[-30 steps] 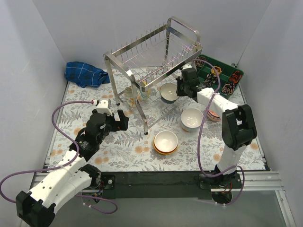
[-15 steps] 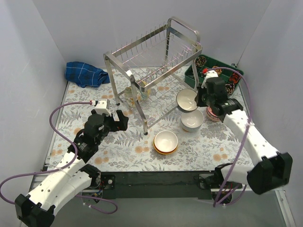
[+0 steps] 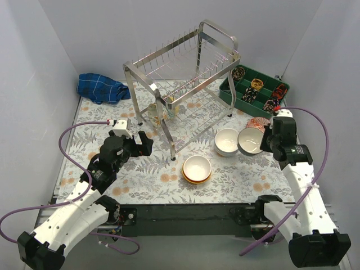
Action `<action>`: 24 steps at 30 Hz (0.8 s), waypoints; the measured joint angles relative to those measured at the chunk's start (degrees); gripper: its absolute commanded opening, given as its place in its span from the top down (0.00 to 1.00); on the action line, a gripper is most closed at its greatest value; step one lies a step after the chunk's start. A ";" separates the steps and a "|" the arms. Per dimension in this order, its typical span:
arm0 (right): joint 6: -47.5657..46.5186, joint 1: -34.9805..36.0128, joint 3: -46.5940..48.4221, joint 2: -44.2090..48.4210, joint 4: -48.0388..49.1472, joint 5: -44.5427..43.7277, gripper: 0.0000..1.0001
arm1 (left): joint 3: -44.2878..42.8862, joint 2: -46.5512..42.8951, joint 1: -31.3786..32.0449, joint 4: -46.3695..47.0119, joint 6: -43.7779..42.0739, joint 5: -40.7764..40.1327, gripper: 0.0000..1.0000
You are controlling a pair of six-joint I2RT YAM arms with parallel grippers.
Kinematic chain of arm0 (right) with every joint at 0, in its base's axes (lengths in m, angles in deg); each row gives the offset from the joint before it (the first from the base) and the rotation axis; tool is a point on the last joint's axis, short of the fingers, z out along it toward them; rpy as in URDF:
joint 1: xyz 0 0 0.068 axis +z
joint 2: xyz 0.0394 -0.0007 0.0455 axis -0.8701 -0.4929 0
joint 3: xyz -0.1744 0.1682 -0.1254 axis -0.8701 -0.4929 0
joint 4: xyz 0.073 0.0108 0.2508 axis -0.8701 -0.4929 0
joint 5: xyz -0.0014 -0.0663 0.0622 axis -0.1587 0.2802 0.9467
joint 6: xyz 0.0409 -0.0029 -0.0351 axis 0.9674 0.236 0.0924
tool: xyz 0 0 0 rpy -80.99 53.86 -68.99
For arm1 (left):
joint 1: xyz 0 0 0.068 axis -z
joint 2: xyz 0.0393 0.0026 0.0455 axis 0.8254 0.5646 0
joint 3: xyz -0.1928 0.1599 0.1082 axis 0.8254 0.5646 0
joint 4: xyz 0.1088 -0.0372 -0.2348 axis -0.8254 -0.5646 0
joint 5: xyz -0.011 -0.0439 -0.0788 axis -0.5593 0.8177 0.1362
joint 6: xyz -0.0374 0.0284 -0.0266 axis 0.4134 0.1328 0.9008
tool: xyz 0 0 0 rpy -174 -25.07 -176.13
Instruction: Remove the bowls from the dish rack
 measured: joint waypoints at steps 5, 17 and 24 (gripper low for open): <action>0.22 -8.31 -3.13 1.49 -1.57 -1.33 0.99 | 0.00 -0.63 0.00 -0.02 0.02 0.11 0.02; 4.94 -18.03 -14.84 -0.98 6.73 -2.32 0.99 | 0.13 -2.32 0.00 0.02 0.26 0.15 0.02; 9.33 -22.71 -21.75 -1.99 14.47 -1.88 0.99 | 0.17 -3.72 0.00 0.02 0.26 0.15 0.02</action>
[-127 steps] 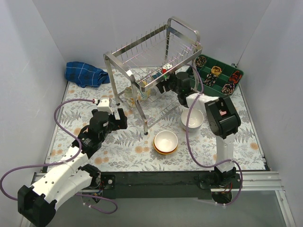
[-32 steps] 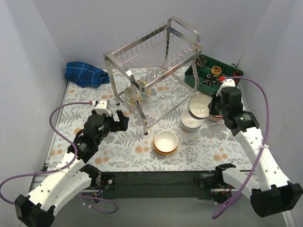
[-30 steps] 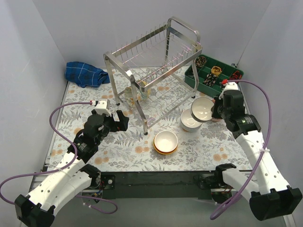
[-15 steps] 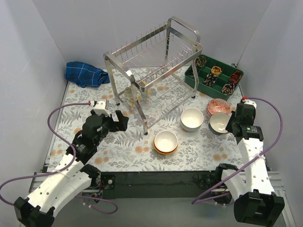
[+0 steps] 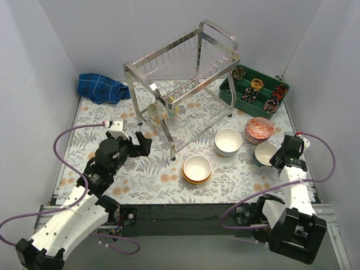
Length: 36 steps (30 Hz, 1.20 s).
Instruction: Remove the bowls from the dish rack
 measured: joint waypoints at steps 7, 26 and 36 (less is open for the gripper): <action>3.17 -2.21 -4.50 -0.98 5.95 -0.44 0.83 | 0.07 -0.52 0.00 0.00 0.00 -0.02 0.02; 6.08 -0.63 1.68 4.85 4.52 -0.70 0.02 | 0.13 0.81 0.00 -0.02 -0.02 0.00 0.02; -3.67 9.11 8.79 9.29 13.05 6.40 0.01 | 0.13 2.64 0.00 0.02 -0.04 0.00 0.02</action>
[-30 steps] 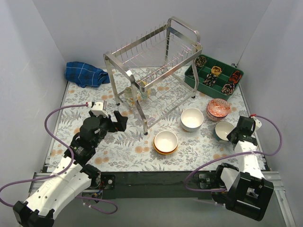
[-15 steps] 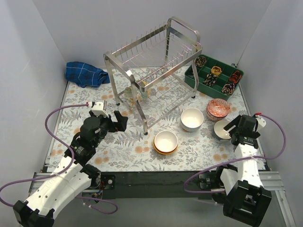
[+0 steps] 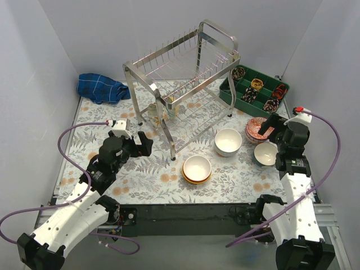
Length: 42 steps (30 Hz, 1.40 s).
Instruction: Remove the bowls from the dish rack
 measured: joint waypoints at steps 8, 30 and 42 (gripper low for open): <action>-1.40 14.56 0.00 -11.06 12.72 10.58 0.01 | 0.04 1.29 0.00 0.07 -0.07 -0.04 0.02; 0.61 30.01 26.10 -64.63 45.09 36.76 0.01 | 0.74 6.40 -0.37 1.49 -1.38 -0.87 0.02; 3.45 31.15 39.85 -81.13 50.58 45.00 0.02 | 0.76 9.38 -0.37 2.19 -1.86 -0.87 0.02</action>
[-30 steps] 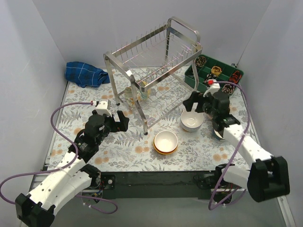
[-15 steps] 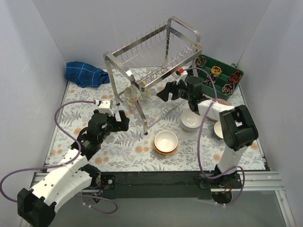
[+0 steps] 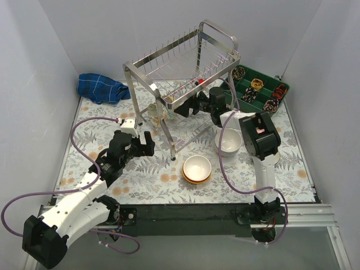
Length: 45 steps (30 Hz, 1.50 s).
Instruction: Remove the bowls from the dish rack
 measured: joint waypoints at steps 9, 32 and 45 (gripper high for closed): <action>1.31 0.57 6.08 -5.57 1.36 2.93 0.05 | 0.00 1.14 0.00 0.04 -0.11 0.15 0.02; -0.35 2.25 6.40 -5.86 1.66 2.62 0.99 | 0.00 0.94 0.00 0.35 -0.17 0.85 0.02; -11.45 4.35 -0.15 3.58 -4.94 -8.07 0.99 | 0.02 -0.31 0.00 0.37 -0.15 0.96 0.02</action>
